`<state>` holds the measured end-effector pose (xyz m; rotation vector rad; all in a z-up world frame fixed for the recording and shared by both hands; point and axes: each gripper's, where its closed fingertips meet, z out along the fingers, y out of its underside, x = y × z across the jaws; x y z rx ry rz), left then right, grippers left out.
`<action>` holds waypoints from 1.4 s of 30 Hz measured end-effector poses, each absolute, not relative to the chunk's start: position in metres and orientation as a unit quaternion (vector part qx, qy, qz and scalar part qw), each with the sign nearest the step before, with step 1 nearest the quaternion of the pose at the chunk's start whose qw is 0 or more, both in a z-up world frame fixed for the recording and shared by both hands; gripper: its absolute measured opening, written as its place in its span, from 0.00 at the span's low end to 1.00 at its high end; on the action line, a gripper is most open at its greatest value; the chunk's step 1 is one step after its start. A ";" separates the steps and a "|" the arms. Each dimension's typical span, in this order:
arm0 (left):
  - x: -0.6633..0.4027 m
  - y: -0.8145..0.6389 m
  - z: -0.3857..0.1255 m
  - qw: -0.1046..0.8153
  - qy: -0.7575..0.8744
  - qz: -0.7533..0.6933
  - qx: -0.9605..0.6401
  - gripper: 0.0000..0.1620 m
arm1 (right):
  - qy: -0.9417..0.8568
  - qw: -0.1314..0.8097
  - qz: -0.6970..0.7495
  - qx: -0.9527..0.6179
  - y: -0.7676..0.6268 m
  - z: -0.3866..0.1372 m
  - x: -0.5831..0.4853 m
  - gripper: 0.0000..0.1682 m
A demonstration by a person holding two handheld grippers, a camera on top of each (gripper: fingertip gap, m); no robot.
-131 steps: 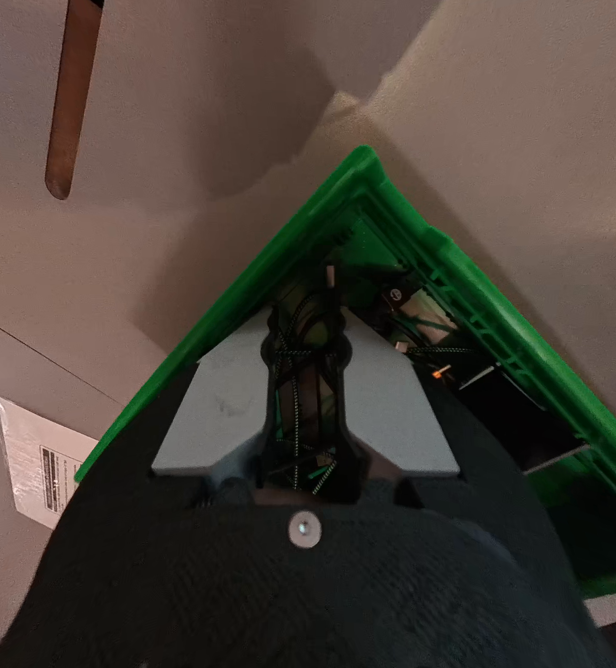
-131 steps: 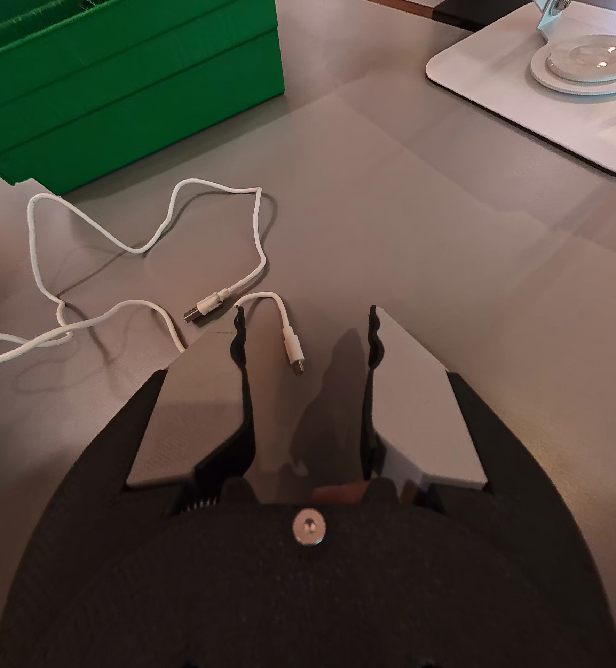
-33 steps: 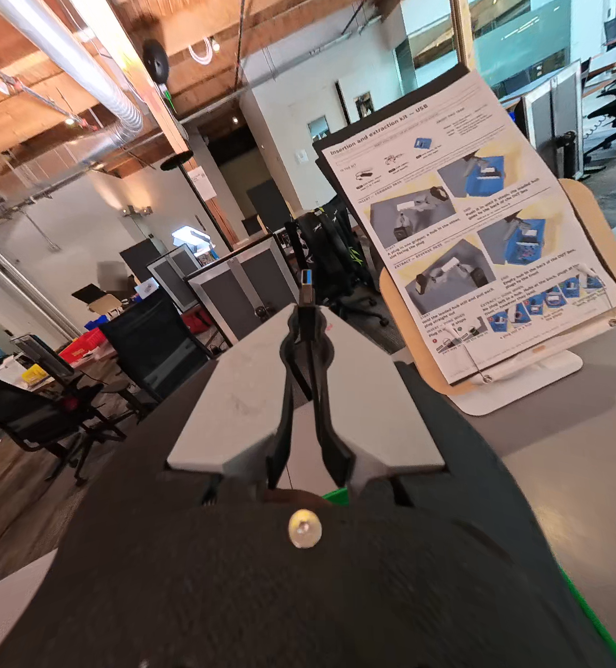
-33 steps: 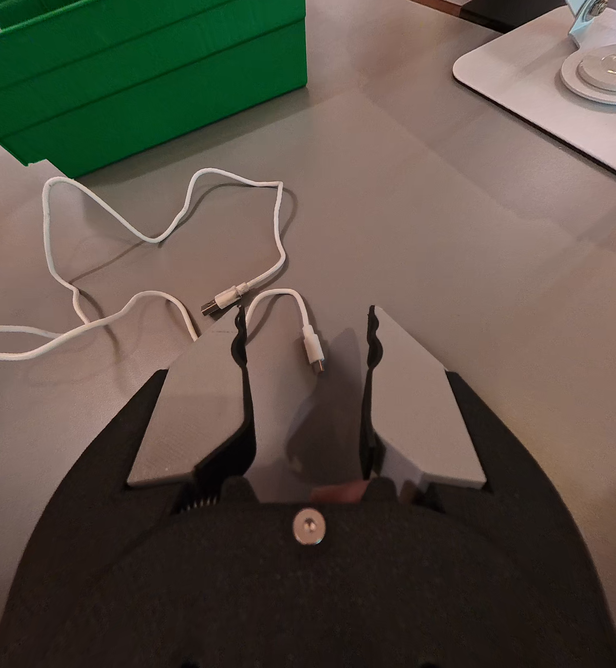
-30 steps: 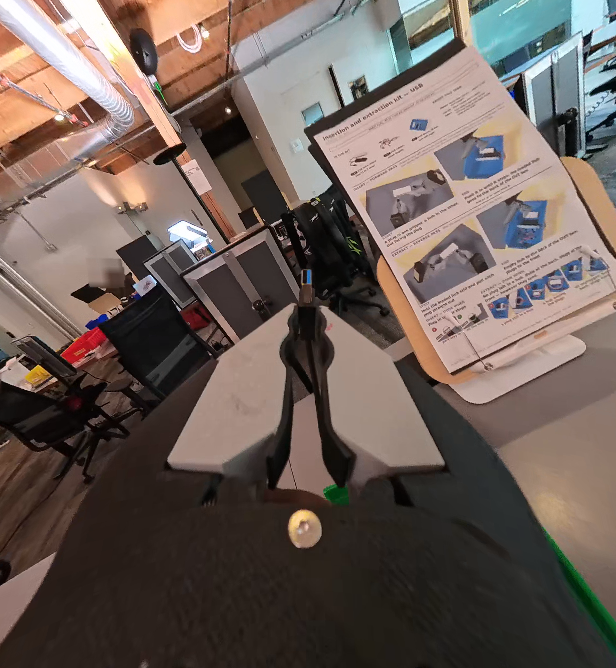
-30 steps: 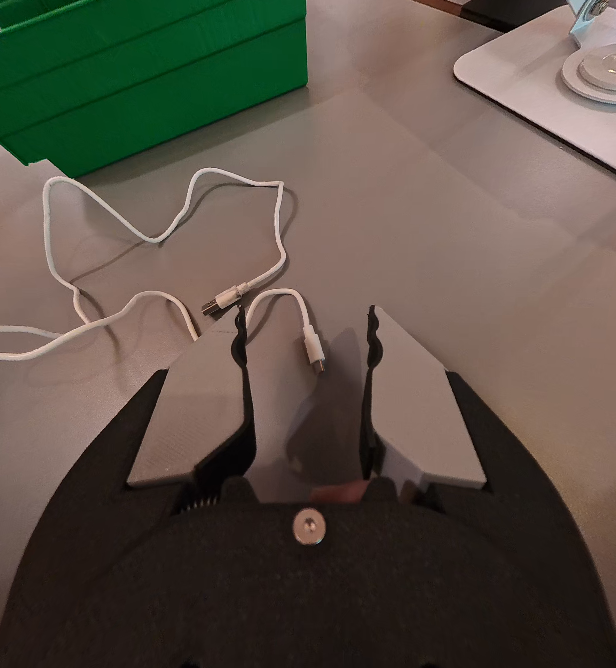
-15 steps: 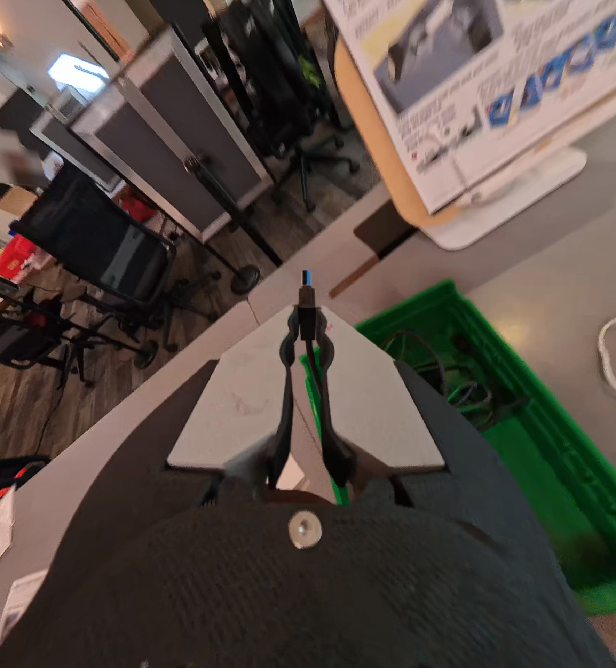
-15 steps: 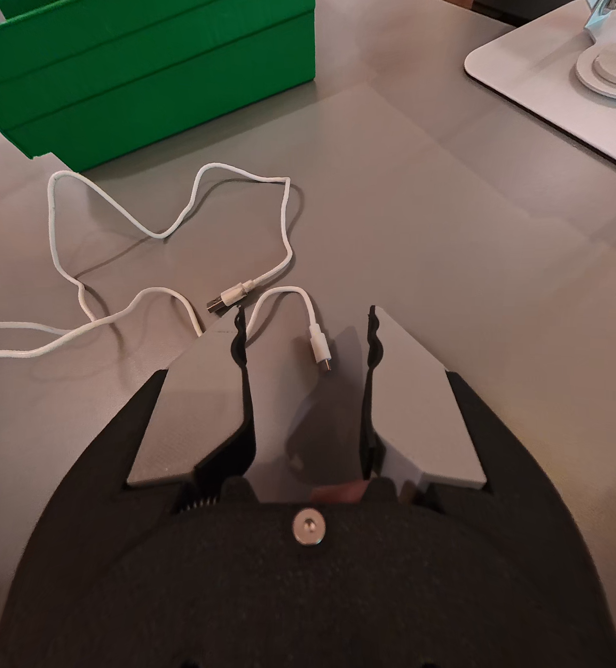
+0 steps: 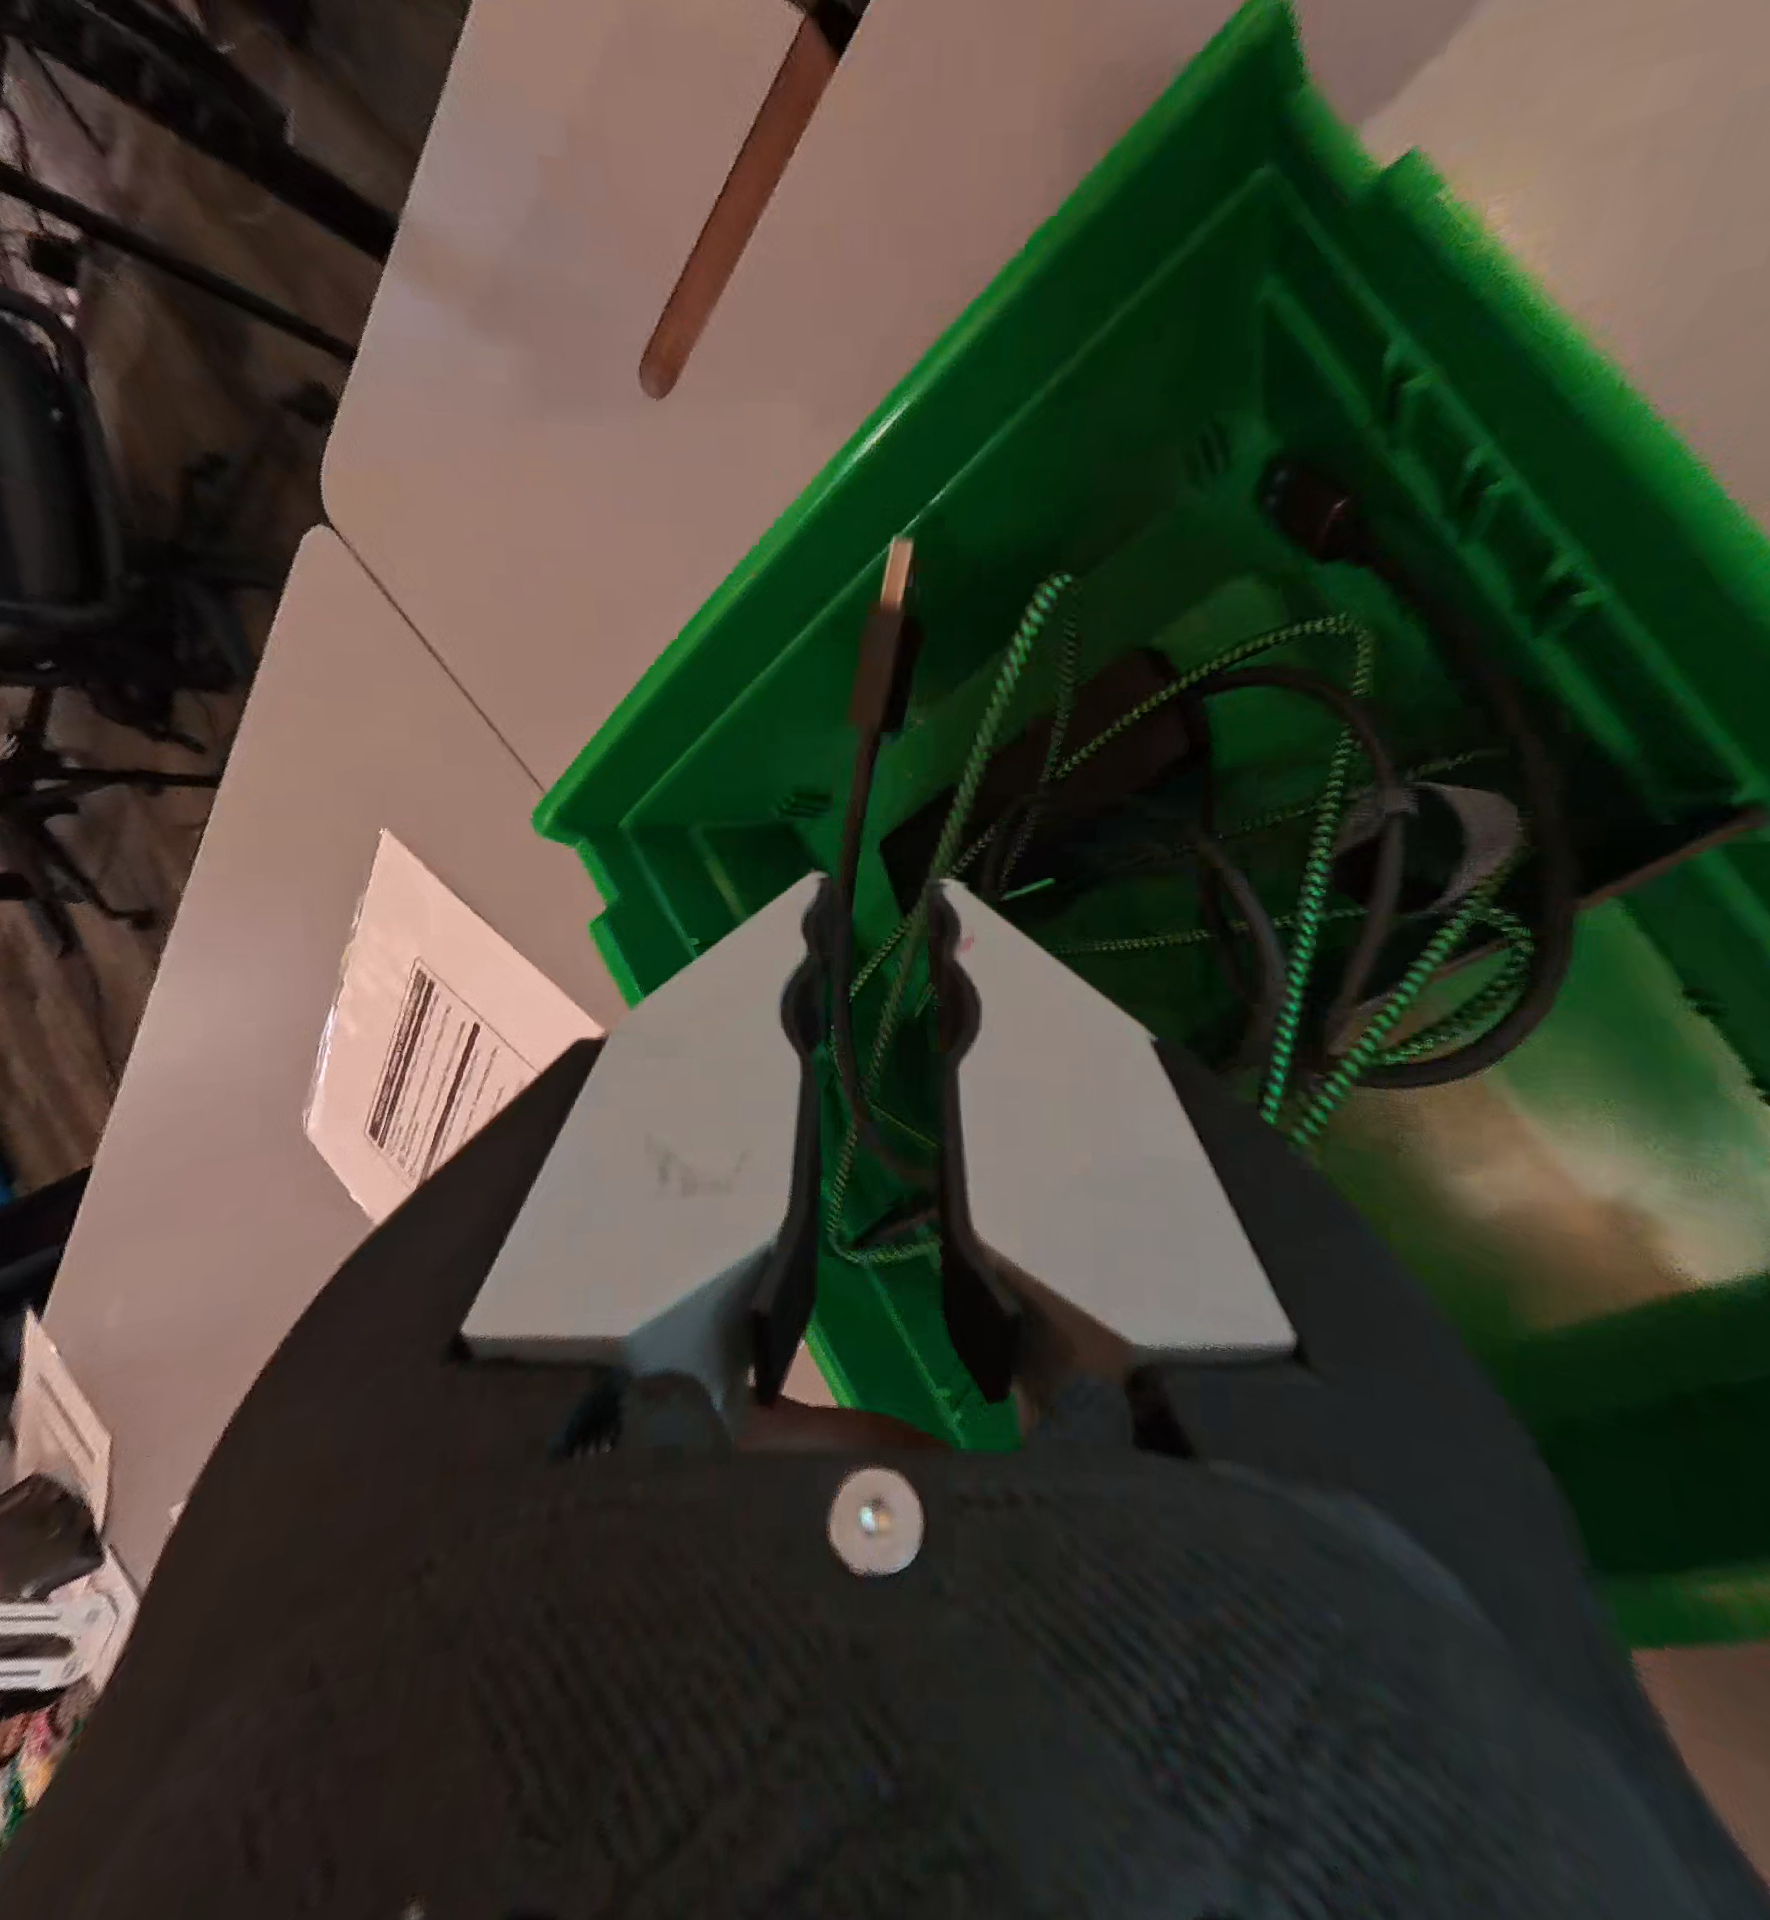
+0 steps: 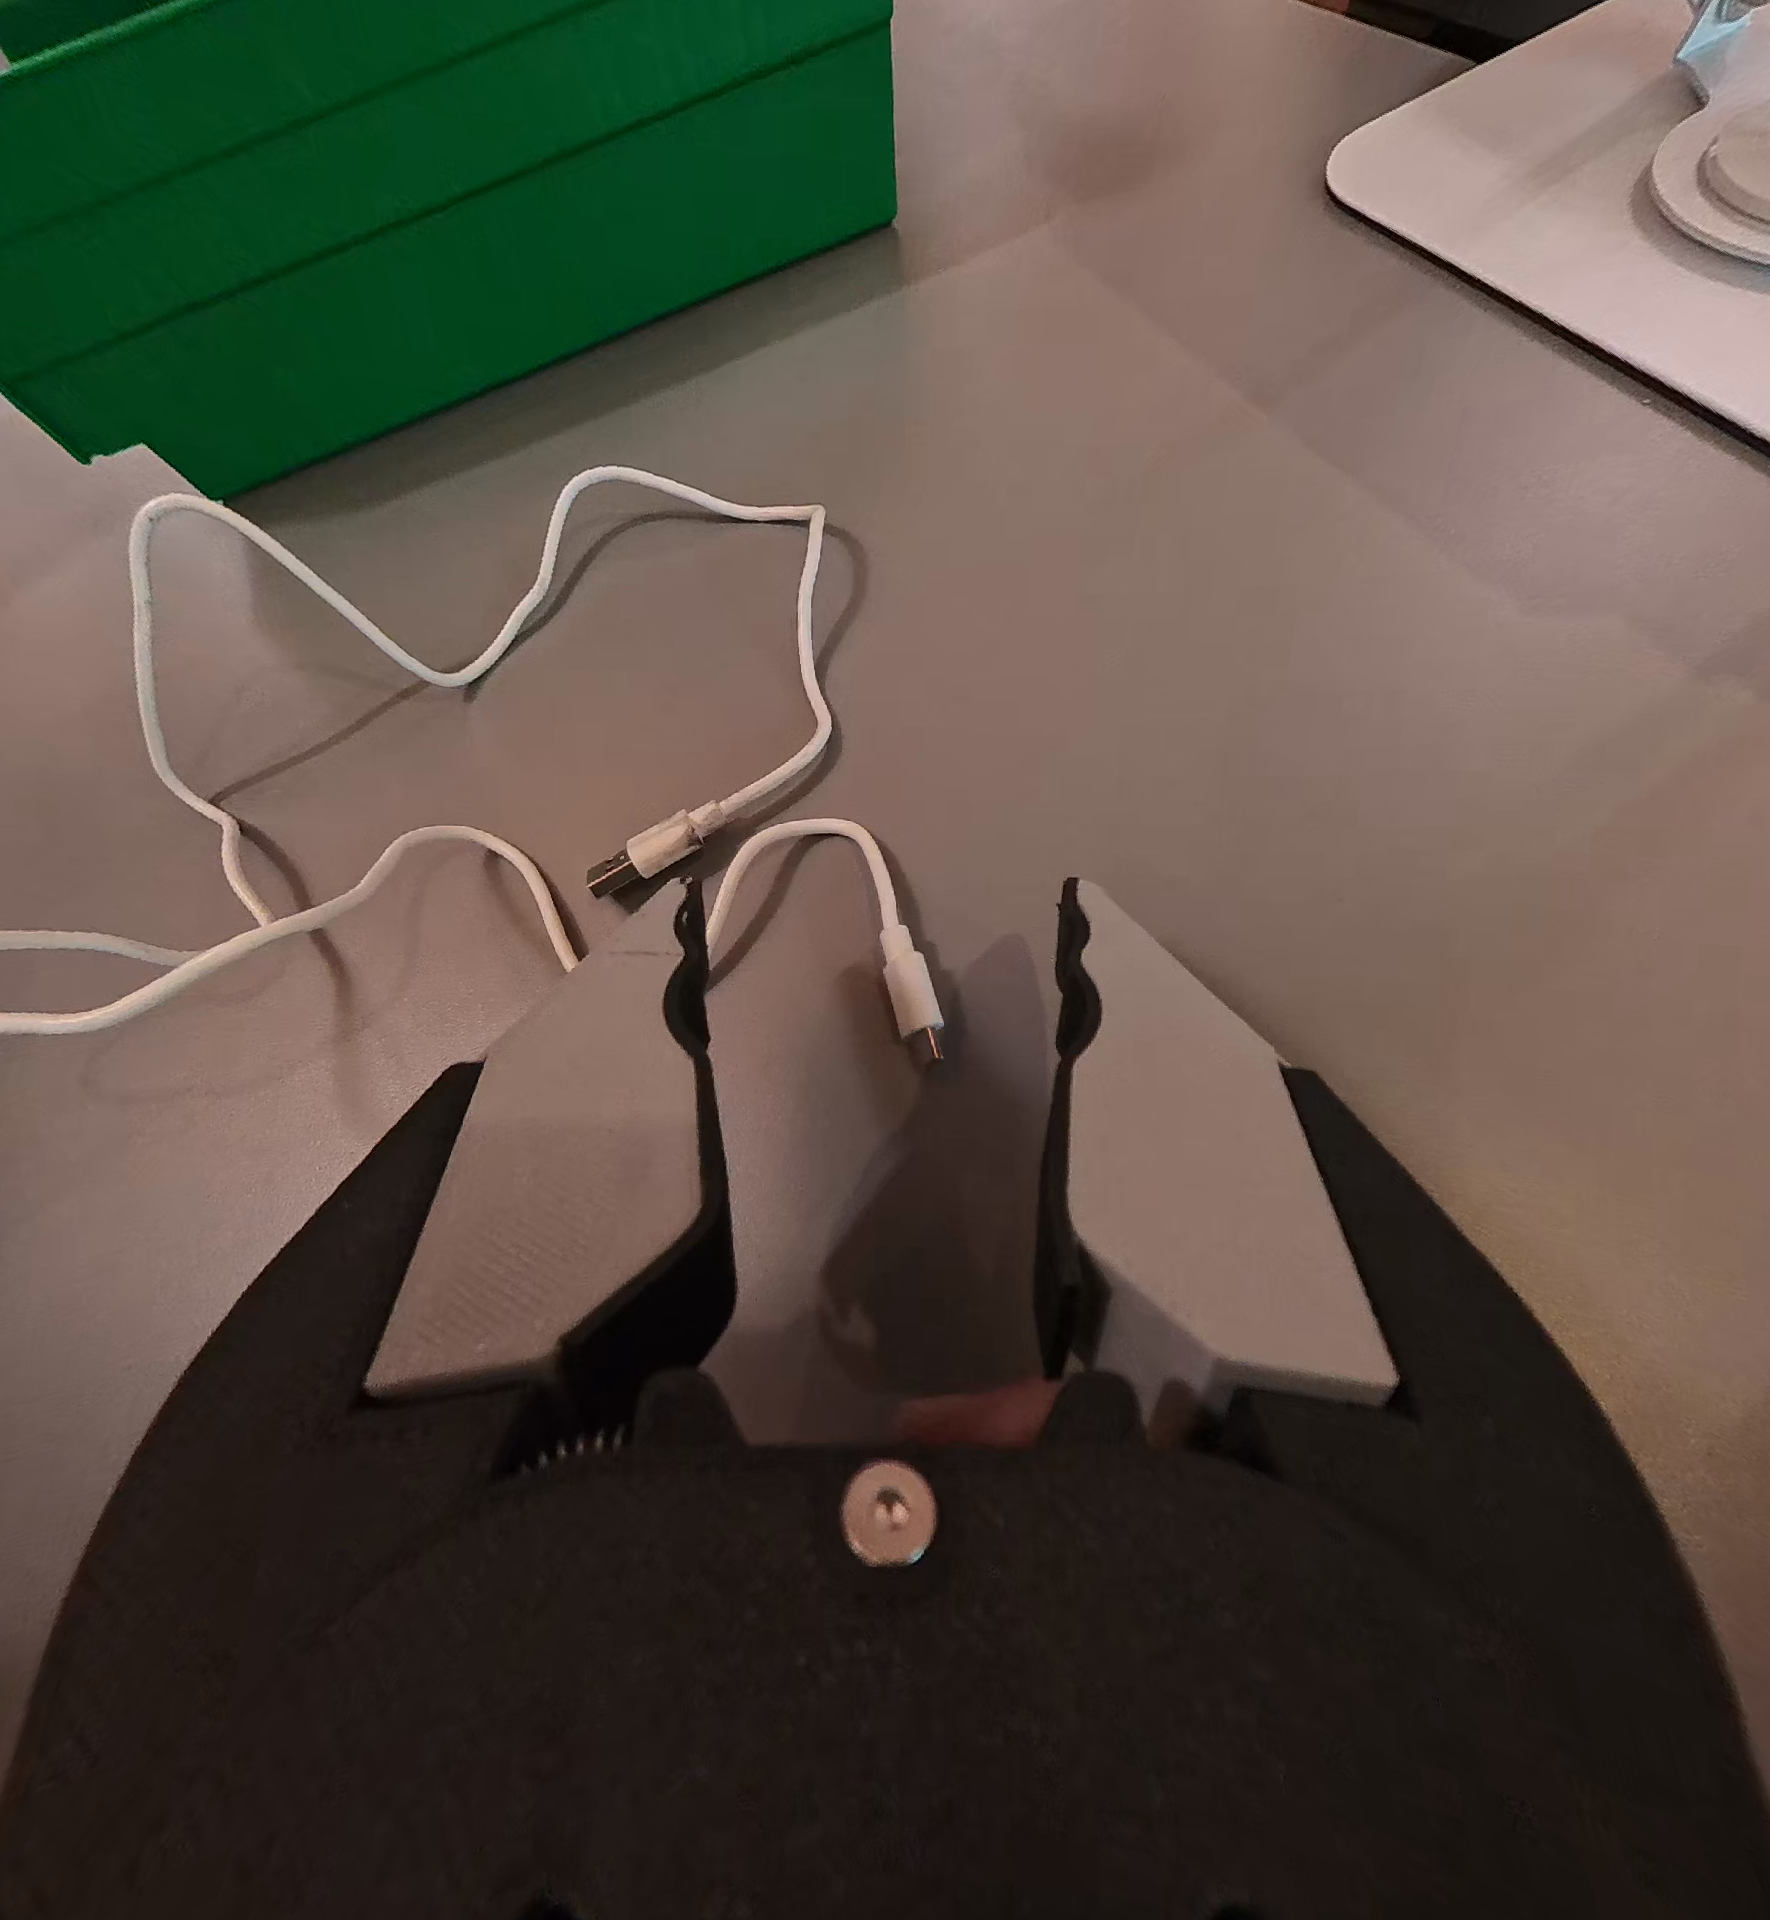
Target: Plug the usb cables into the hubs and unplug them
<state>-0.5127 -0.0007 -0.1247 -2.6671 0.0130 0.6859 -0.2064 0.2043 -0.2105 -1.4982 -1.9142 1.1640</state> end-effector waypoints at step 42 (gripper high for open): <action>-0.443 0.012 -0.163 0.047 0.117 0.104 -0.986 0.03 | -0.696 0.223 0.425 -0.534 0.200 -0.206 -0.204 0.39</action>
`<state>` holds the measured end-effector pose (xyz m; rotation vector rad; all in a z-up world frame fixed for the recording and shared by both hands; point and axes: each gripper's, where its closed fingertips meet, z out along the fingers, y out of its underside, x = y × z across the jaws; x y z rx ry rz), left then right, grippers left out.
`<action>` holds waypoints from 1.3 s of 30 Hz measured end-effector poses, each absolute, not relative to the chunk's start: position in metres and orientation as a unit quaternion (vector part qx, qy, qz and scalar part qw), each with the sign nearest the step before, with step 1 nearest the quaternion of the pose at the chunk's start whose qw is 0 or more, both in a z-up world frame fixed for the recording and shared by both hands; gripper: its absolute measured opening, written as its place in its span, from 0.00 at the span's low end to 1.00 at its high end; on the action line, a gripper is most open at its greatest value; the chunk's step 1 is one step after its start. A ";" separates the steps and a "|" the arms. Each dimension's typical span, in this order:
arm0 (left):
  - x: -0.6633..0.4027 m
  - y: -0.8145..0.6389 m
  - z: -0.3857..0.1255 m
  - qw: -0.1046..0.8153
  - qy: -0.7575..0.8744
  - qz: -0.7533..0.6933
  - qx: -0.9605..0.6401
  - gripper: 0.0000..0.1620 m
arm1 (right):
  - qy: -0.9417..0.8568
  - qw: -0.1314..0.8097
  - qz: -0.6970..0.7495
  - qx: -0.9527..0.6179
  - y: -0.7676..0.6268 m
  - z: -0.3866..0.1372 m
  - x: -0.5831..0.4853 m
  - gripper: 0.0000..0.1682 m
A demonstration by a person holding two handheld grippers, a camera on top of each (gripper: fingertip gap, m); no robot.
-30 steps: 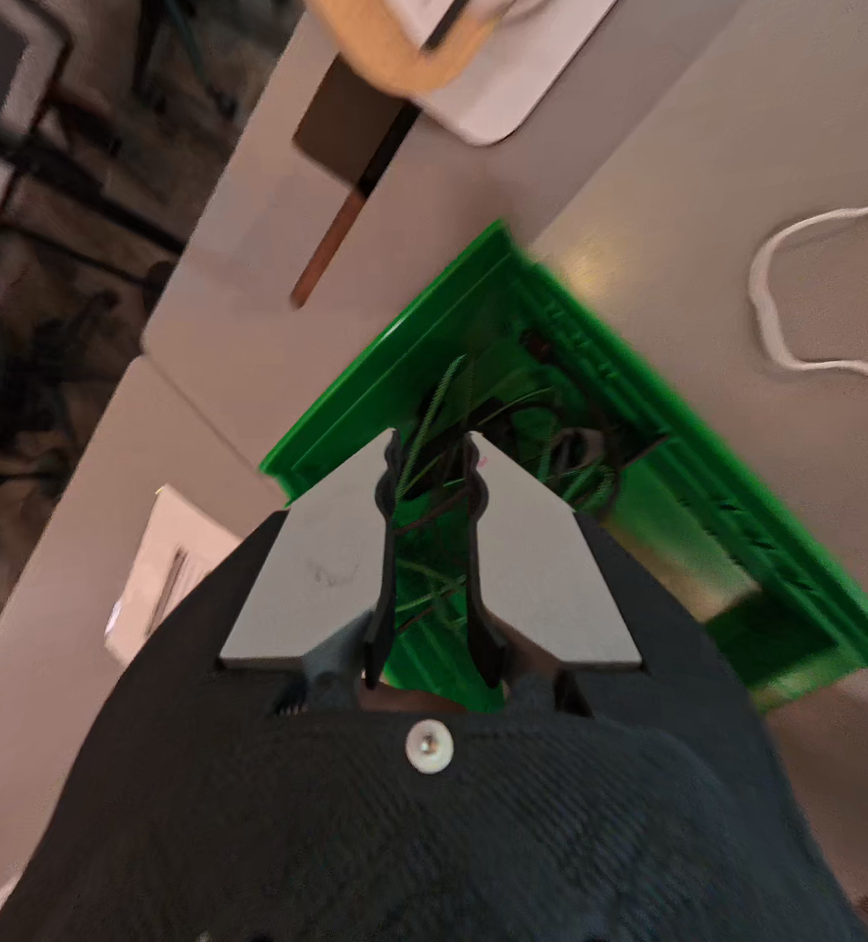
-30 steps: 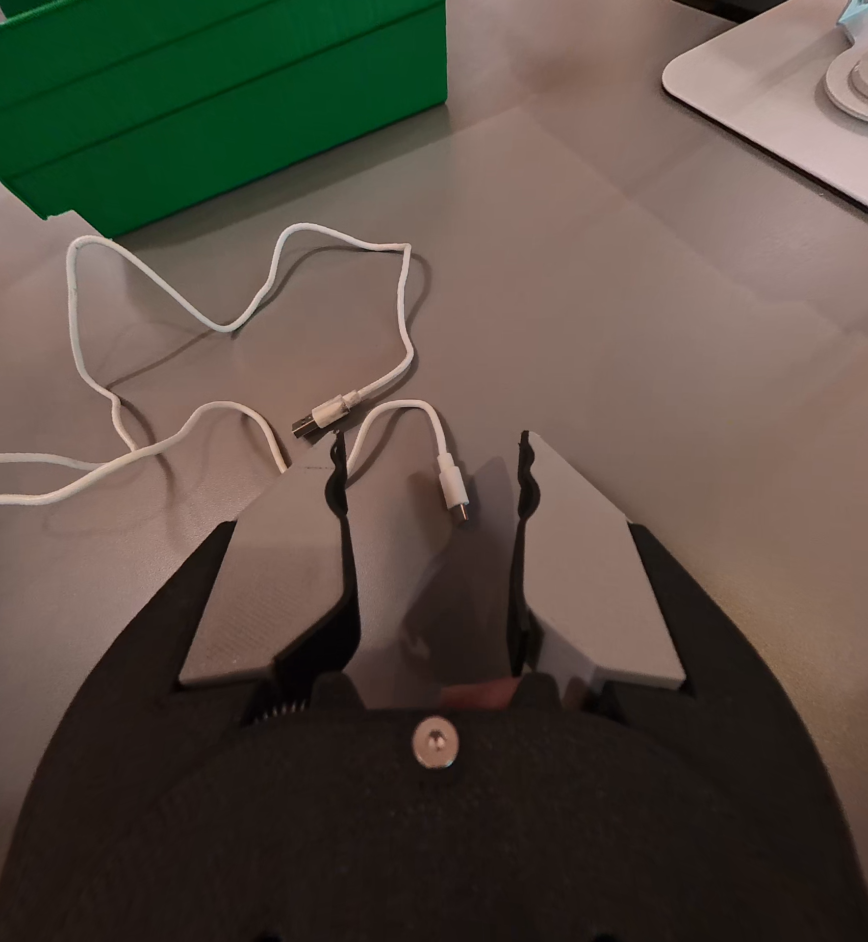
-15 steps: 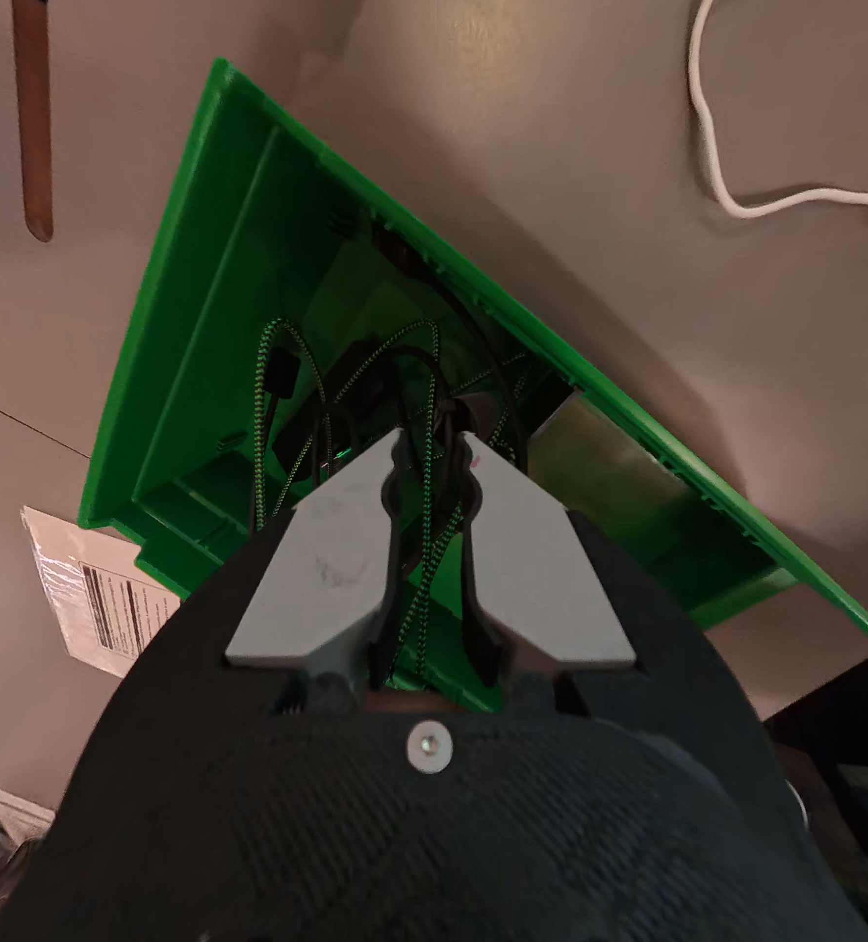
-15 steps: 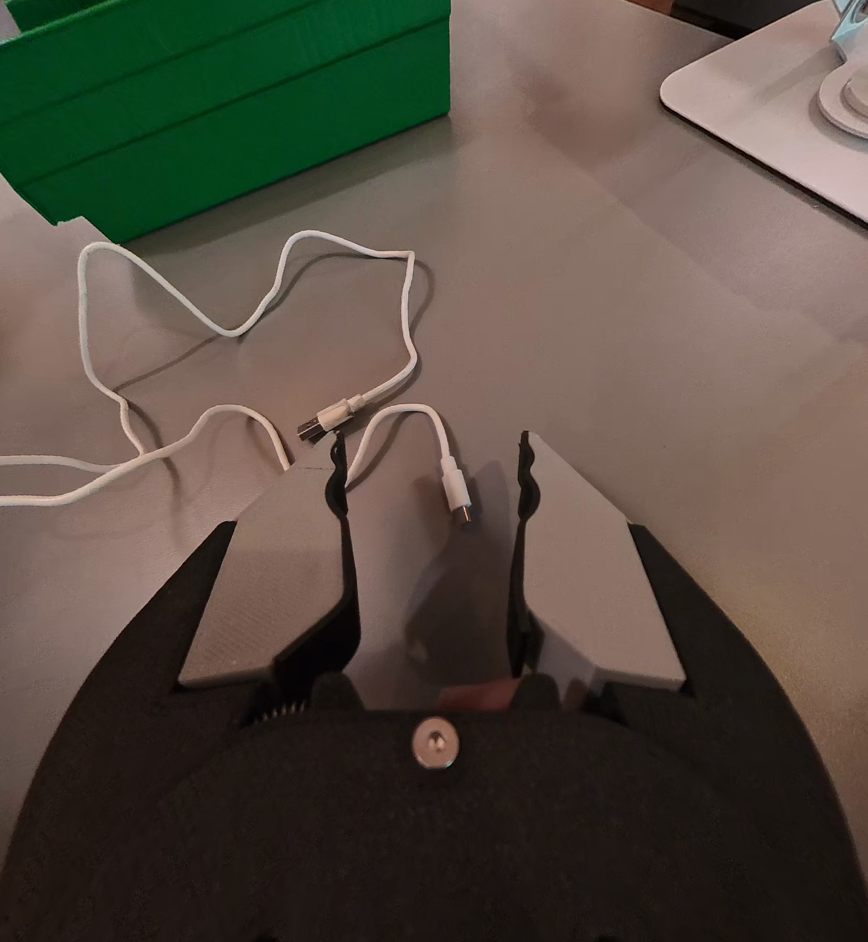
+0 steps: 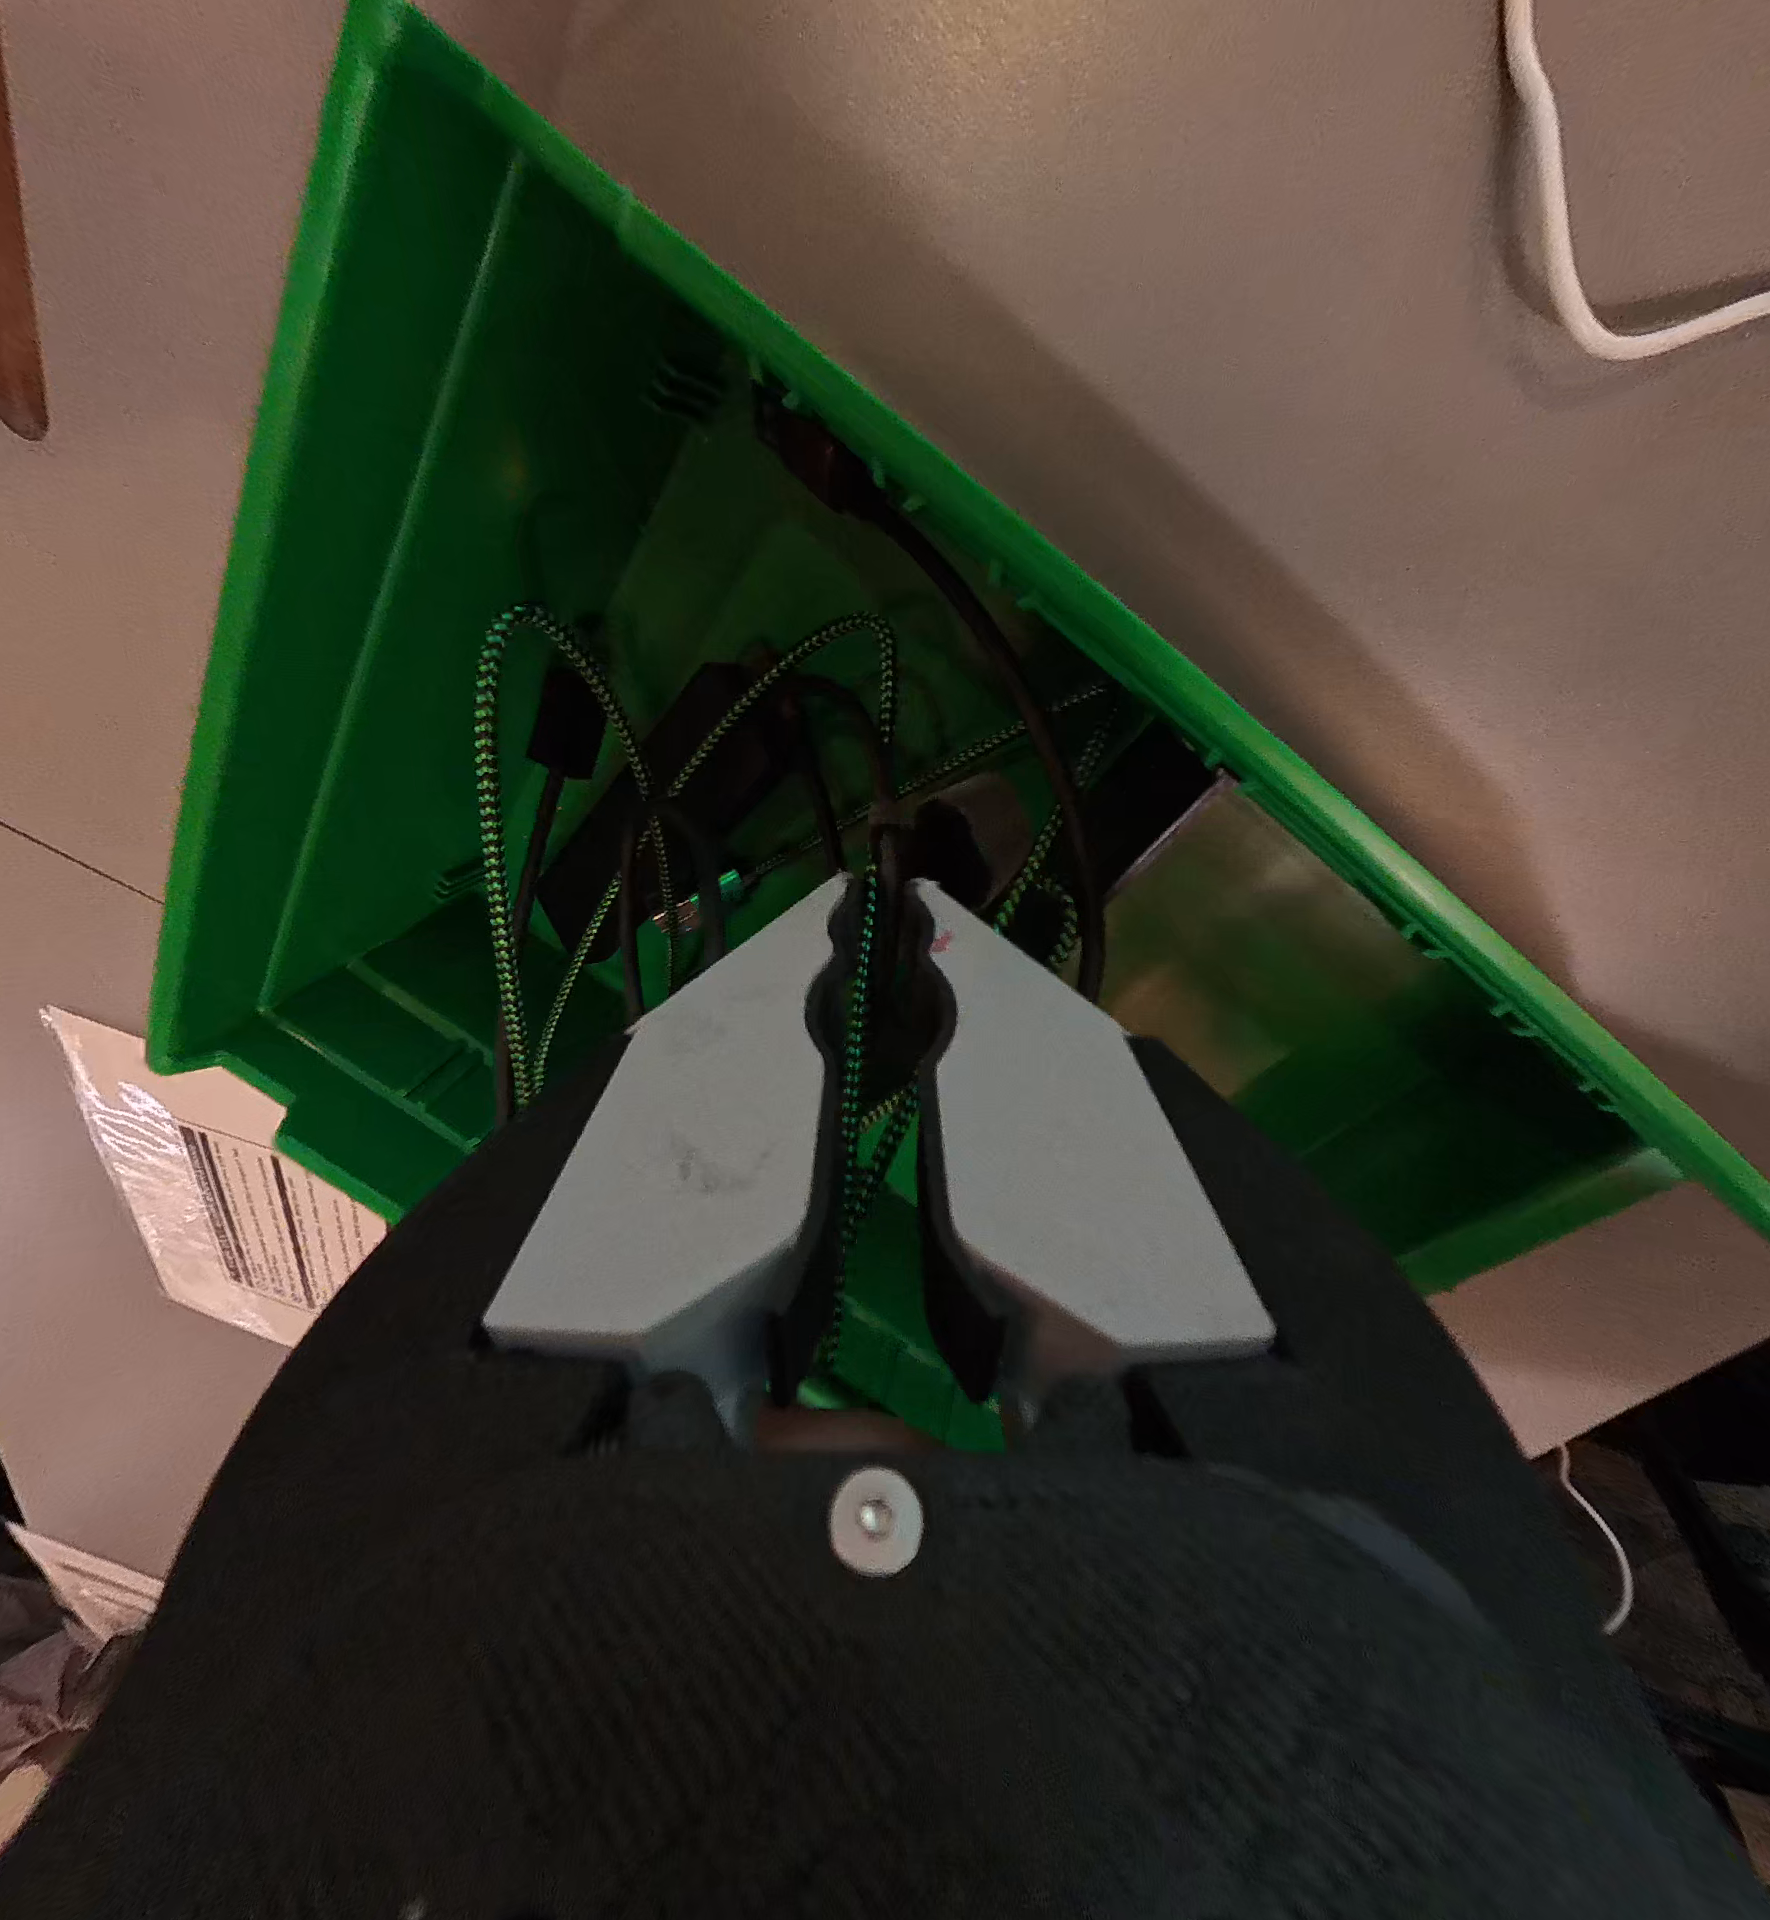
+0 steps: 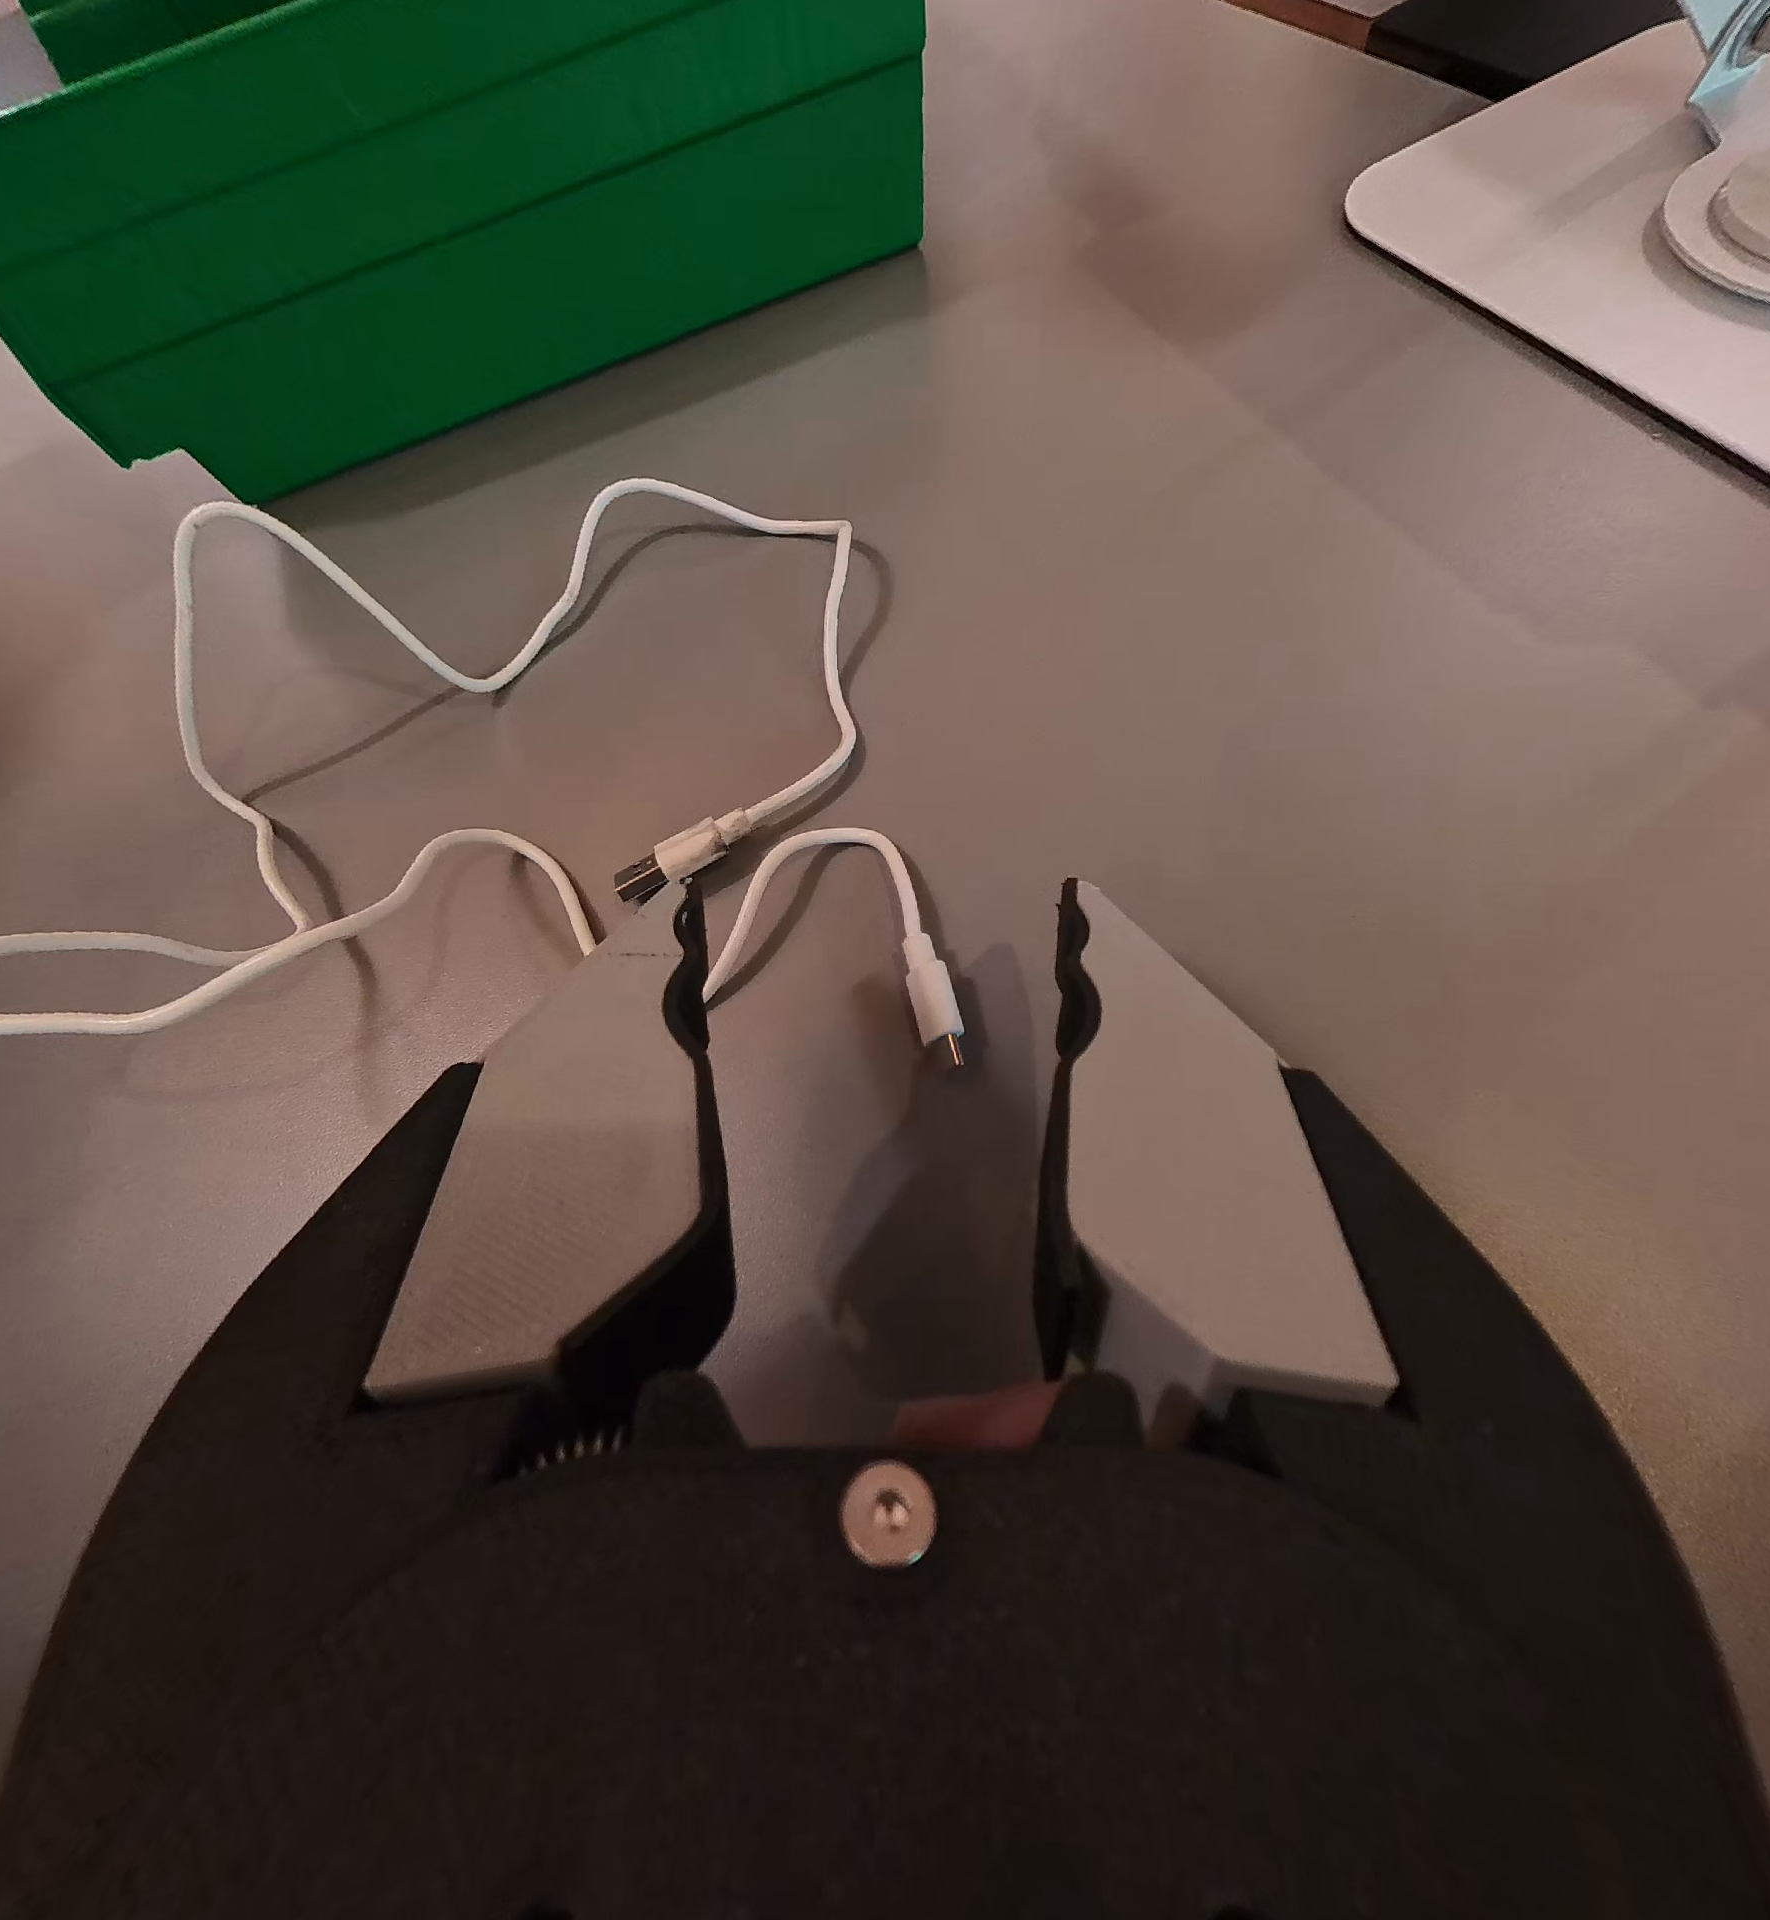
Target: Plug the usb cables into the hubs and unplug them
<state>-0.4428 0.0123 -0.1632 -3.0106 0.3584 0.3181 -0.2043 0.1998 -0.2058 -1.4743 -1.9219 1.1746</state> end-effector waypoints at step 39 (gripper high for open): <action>-0.463 0.030 -0.002 0.456 0.108 0.422 -0.776 0.00 | -0.698 0.228 0.430 -0.526 0.196 -0.200 -0.202 0.39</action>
